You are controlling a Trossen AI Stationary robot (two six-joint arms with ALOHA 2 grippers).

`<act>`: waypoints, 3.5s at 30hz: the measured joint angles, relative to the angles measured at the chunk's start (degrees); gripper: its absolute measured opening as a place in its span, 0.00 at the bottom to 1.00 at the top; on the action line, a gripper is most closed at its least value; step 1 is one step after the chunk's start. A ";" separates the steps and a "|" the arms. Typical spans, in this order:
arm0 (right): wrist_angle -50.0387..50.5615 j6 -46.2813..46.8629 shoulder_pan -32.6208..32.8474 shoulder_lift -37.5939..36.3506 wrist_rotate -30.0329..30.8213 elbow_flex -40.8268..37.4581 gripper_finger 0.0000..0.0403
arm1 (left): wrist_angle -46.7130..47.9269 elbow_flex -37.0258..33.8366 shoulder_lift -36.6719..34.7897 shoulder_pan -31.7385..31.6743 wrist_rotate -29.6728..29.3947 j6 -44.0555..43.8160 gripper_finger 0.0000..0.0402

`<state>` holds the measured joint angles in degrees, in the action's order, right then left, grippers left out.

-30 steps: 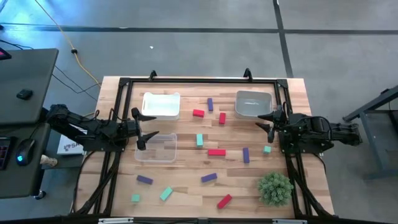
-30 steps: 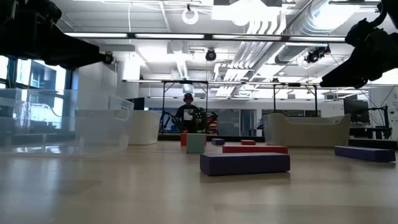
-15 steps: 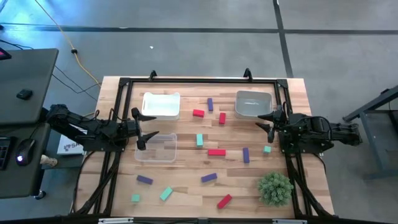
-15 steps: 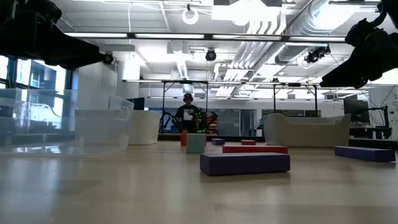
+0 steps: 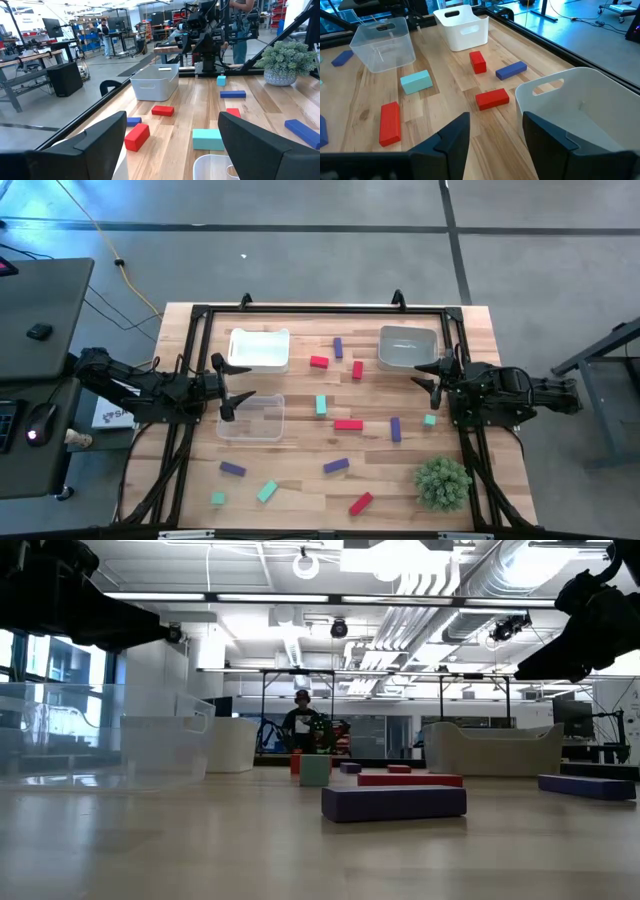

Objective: Sort & place blocks by color

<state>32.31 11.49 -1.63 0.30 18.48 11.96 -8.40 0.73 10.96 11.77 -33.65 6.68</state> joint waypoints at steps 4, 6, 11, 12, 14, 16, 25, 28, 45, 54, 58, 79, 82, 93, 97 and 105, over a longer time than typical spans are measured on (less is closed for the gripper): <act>-0.01 0.00 -0.01 0.00 0.00 0.00 0.43 | 0.01 -0.02 0.02 0.01 0.00 0.00 0.76; -0.02 0.01 0.00 0.00 0.00 -0.02 0.43 | 0.02 -0.01 0.01 0.01 0.00 -0.01 0.76; 0.00 0.00 -0.01 0.01 0.00 -0.01 0.43 | 0.02 -0.02 0.01 0.00 0.00 -0.02 0.76; 0.00 0.01 -0.01 0.01 0.00 -0.02 0.43 | 0.02 -0.02 0.01 0.00 0.00 -0.01 0.76; -0.01 0.00 -0.01 0.00 0.00 -0.01 0.43 | 0.01 -0.02 0.02 0.01 0.00 -0.02 0.76; -0.01 0.02 -0.01 0.00 0.00 0.00 0.43 | 0.01 -0.02 0.01 0.01 0.00 -0.01 0.76; 0.00 0.02 -0.01 0.00 0.00 0.00 0.43 | 0.00 -0.02 0.00 0.00 0.00 -0.02 0.76; -0.01 0.01 0.00 0.00 0.00 -0.01 0.43 | 0.02 -0.02 0.02 0.02 0.00 -0.02 0.76; 0.00 0.02 -0.01 0.00 0.00 0.00 0.43 | 0.02 -0.01 0.01 0.02 0.00 0.00 0.76; -0.01 0.02 0.00 0.01 0.54 -0.01 0.43 | 0.01 -0.01 0.00 0.02 0.00 -0.01 0.76; 0.00 0.02 0.00 0.00 0.52 0.00 0.43 | 0.02 -0.02 0.02 0.00 0.00 0.00 0.76; -0.44 0.66 0.00 0.02 2.80 0.00 0.43 | -0.02 -0.01 0.02 0.01 0.00 -0.49 0.76; -4.91 6.17 0.00 0.02 2.70 -0.01 0.43 | -0.02 -0.02 0.00 0.00 0.00 -0.60 0.76; -15.18 20.17 0.00 0.02 5.47 -0.01 0.43 | -1.00 -0.01 0.00 0.00 0.00 -13.42 0.76; -16.86 21.05 -0.01 0.00 6.01 0.00 0.43 | -2.52 0.00 0.00 0.00 0.01 -20.52 0.76; -22.73 24.52 0.00 0.02 6.09 -0.02 0.43 | -6.94 -0.02 0.00 -0.07 -0.48 -26.01 0.76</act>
<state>9.58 36.01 -1.63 0.32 24.57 11.94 -15.34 0.71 10.96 11.70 -34.13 -19.33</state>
